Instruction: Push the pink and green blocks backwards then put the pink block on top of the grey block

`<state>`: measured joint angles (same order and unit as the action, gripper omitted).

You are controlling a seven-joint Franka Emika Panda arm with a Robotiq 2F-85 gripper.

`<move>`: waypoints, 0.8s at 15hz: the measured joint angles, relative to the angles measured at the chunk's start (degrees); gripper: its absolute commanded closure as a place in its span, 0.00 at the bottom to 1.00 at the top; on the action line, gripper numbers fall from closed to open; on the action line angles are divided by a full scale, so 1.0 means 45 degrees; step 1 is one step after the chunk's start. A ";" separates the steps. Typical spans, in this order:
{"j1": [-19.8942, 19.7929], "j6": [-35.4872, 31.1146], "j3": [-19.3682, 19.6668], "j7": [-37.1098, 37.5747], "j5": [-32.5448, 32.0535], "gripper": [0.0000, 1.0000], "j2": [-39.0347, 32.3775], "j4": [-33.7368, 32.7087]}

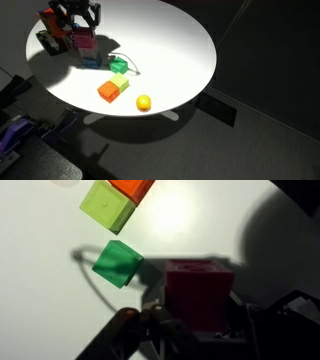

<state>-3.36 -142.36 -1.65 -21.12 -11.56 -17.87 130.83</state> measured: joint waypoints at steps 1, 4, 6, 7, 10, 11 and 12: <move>0.0009 -0.0007 -0.0019 0.0000 0.0000 0.70 -0.0013 0.0000; 0.0042 -0.0040 -0.0055 0.0001 0.0007 0.70 -0.0051 -0.0007; 0.0055 -0.0057 -0.0068 0.0015 0.0008 0.70 -0.0065 -0.0015; 0.0065 -0.0063 -0.0068 0.0022 0.0008 0.70 -0.0067 -0.0020; 0.0103 -0.0087 -0.0070 0.0107 0.0008 0.70 -0.0073 -0.0033; 0.0115 -0.0089 -0.0070 0.0137 0.0008 0.70 -0.0076 -0.0036; 0.0129 -0.0096 -0.0070 0.0166 0.0008 0.70 -0.0080 -0.0038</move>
<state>-2.78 -142.80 -1.97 -20.38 -11.52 -18.23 130.66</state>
